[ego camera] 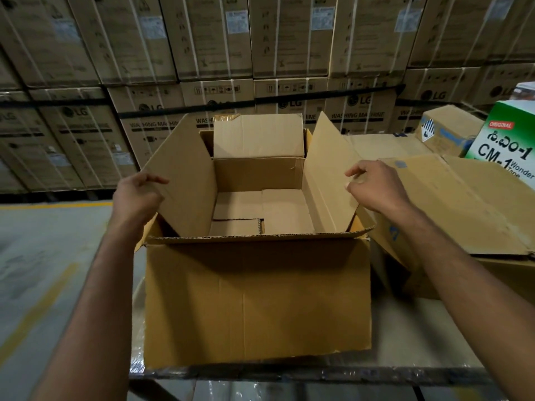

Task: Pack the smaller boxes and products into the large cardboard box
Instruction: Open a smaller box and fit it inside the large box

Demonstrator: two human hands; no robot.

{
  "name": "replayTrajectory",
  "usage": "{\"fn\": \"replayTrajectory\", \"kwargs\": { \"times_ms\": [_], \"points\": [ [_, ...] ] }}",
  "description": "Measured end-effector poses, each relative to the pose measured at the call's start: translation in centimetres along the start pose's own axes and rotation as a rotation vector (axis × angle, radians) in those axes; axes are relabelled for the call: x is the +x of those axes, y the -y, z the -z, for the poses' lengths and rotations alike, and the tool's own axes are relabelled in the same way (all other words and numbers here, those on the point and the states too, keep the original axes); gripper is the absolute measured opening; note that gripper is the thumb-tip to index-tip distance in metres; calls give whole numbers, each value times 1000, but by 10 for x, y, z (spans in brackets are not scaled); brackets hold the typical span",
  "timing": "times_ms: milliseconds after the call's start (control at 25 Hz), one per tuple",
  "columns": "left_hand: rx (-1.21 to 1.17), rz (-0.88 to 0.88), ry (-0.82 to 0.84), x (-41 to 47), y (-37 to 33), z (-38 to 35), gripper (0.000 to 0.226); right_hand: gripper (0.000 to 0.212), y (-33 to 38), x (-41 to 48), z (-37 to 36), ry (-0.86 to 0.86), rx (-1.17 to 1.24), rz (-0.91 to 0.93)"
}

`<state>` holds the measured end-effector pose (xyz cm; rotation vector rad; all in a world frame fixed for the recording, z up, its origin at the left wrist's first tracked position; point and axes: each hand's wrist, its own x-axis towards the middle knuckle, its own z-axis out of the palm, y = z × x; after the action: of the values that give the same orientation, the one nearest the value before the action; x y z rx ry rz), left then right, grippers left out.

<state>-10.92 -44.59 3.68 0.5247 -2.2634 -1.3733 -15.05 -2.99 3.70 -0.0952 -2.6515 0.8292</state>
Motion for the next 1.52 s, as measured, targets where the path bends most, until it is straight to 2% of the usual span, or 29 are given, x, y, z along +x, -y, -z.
{"fn": "replayTrajectory", "kwargs": {
  "times_ms": [160,280,400,440,560,800,960,1080,1240,1400,1520],
  "points": [
    [80,30,-135,0,14,4,57,49,-3,-3,-2,-30,-15,0],
    [5,6,-95,-5,13,3,72,66,1,-6,-5,-31,22,-6],
    [-112,18,-157,-14,20,-1,86,86,-2,-17,-10,-88,194,-34],
    [-148,38,-169,-14,23,-2,85,84,-6,-19,-11,-91,234,-75],
    [-112,49,-163,-14,27,-2,79,61,-13,-18,-13,-43,210,-175],
    [-105,37,-185,-9,15,-4,86,43,-10,-14,-12,-24,171,-181],
    [-132,76,-159,-6,12,-6,83,7,-3,-20,-9,37,108,-184],
    [-71,81,-137,-7,14,-10,81,24,-4,-20,-13,76,110,-221],
    [66,79,-198,-9,20,-12,83,24,-10,-20,-25,71,132,-262],
    [27,32,-208,-7,19,-9,85,25,-7,-16,-24,-68,230,-259],
    [-36,65,-178,-4,17,-9,83,22,-6,-13,-25,-3,197,-245]
  ]
}}
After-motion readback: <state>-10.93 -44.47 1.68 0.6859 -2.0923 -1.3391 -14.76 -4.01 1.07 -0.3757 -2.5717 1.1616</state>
